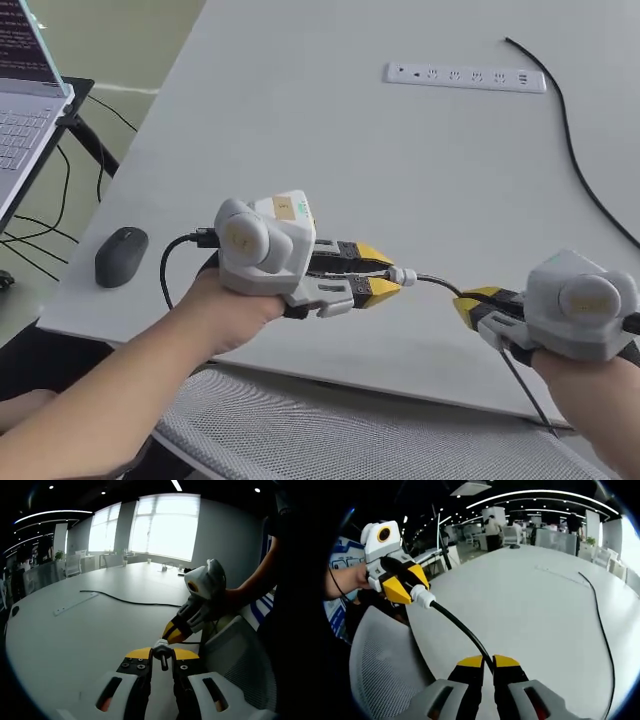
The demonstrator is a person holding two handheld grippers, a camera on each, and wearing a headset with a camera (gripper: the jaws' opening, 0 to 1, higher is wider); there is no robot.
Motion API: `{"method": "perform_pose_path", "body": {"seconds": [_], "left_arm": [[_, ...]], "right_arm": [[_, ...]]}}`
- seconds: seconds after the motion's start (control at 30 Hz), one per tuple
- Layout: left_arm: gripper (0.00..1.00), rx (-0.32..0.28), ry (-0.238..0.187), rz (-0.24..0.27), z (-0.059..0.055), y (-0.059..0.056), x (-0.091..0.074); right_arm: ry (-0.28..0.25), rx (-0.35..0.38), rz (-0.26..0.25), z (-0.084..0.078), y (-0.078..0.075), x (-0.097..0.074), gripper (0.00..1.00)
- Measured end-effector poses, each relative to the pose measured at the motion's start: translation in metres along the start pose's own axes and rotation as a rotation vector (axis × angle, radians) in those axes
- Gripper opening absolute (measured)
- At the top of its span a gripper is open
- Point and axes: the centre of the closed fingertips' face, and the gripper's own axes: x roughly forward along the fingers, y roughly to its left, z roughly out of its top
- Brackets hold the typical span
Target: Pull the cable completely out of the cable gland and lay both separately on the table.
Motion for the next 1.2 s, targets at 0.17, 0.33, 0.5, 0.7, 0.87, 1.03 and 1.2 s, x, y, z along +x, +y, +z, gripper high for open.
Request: {"method": "perform_pose_path", "body": {"seconds": [0.17, 0.33, 0.5, 0.7, 0.87, 1.03, 1.2], "left_arm": [[0.15, 0.000, 0.000, 0.002, 0.000, 0.001, -0.001], [0.15, -0.008, -0.004, 0.002, 0.001, 0.000, 0.000], [0.15, -0.004, -0.003, 0.005, 0.002, 0.001, 0.000], [0.15, -0.013, 0.004, 0.003, 0.002, -0.001, -0.003], [0.15, -0.013, 0.004, 0.006, 0.003, -0.002, -0.005], [0.15, -0.017, 0.004, 0.005, 0.003, -0.002, -0.005], [0.15, -0.018, 0.012, 0.005, 0.002, -0.002, -0.005]], "right_arm": [[-0.003, -0.001, 0.005, 0.000, 0.001, 0.000, 0.02], [-0.003, -0.005, 0.010, -0.001, 0.001, -0.001, 0.02], [0.001, -0.038, 0.020, -0.002, 0.004, -0.002, 0.03], [0.009, -0.080, 0.020, -0.003, 0.005, -0.002, 0.07], [-0.001, -0.126, 0.028, 0.005, 0.012, -0.005, 0.16], [-0.029, -0.390, 0.039, 0.028, 0.031, -0.008, 0.21], [-0.042, -0.493, 0.055, 0.040, 0.050, -0.007, 0.19]]}}
